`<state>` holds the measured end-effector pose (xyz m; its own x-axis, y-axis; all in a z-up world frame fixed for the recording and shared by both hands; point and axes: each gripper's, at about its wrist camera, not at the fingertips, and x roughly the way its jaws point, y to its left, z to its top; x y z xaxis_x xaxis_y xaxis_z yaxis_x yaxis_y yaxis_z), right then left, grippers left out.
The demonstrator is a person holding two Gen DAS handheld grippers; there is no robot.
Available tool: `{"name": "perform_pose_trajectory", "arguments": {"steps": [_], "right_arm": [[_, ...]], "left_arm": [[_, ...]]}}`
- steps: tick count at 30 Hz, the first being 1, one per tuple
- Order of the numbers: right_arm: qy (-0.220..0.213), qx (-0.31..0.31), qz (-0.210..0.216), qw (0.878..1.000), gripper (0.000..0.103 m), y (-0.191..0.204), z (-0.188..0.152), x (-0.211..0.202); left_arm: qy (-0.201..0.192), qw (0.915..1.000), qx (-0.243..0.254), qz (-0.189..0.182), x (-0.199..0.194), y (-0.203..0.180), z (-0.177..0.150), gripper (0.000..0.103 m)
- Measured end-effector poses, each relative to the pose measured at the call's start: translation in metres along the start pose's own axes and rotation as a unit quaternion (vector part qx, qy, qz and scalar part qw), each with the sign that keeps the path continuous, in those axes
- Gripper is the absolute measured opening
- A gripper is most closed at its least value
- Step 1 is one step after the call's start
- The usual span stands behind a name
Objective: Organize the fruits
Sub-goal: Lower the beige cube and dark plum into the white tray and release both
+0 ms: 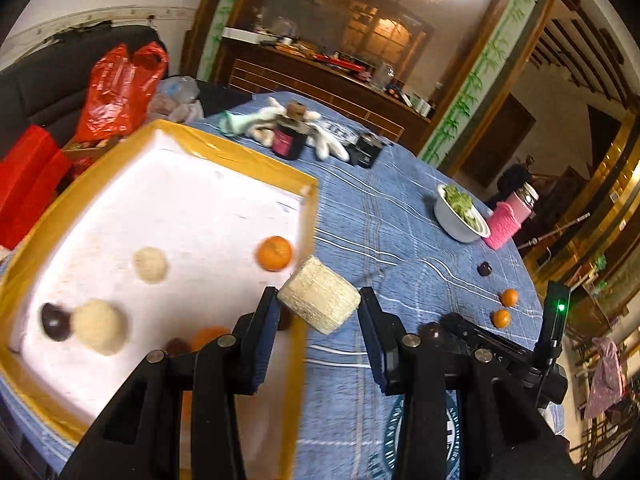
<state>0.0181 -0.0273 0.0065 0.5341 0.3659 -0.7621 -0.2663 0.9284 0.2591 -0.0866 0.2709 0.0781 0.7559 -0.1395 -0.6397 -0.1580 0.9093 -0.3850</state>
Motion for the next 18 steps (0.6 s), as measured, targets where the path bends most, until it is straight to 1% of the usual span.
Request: {"name": "perform_pose_trajectory", "arguments": {"steps": [2, 4, 7, 11, 15, 17, 18], "right_arm": [[-0.011, -0.003, -0.007, 1.000, 0.028, 0.003, 0.000, -0.004], [-0.017, 0.003, -0.001, 1.000, 0.028, 0.005, 0.000, -0.011], [-0.019, 0.013, 0.055, 0.998, 0.028, 0.025, 0.002, -0.026], [0.002, -0.026, 0.126, 0.992, 0.029, 0.082, 0.007, -0.034], [0.046, -0.058, 0.190, 0.979, 0.030, 0.147, 0.010, -0.015], [0.067, -0.063, 0.211, 0.973, 0.030, 0.171, 0.009, -0.003], [0.075, -0.065, 0.217, 0.971, 0.031, 0.181, 0.009, 0.004]], "left_arm": [[-0.007, 0.9999, -0.008, 0.007, -0.008, 0.012, 0.001, 0.039], [-0.014, 0.9994, -0.023, 0.019, -0.017, 0.033, 0.003, 0.039], [-0.014, 0.9982, -0.047, 0.035, -0.020, 0.061, 0.005, 0.039], [-0.006, 0.9960, -0.072, 0.052, -0.017, 0.094, 0.014, 0.039], [0.005, 0.9949, -0.083, 0.057, -0.009, 0.115, 0.022, 0.039], [0.016, 0.9942, -0.091, 0.054, -0.004, 0.123, 0.024, 0.039], [0.020, 0.9942, -0.093, 0.050, -0.003, 0.125, 0.025, 0.041]]}}
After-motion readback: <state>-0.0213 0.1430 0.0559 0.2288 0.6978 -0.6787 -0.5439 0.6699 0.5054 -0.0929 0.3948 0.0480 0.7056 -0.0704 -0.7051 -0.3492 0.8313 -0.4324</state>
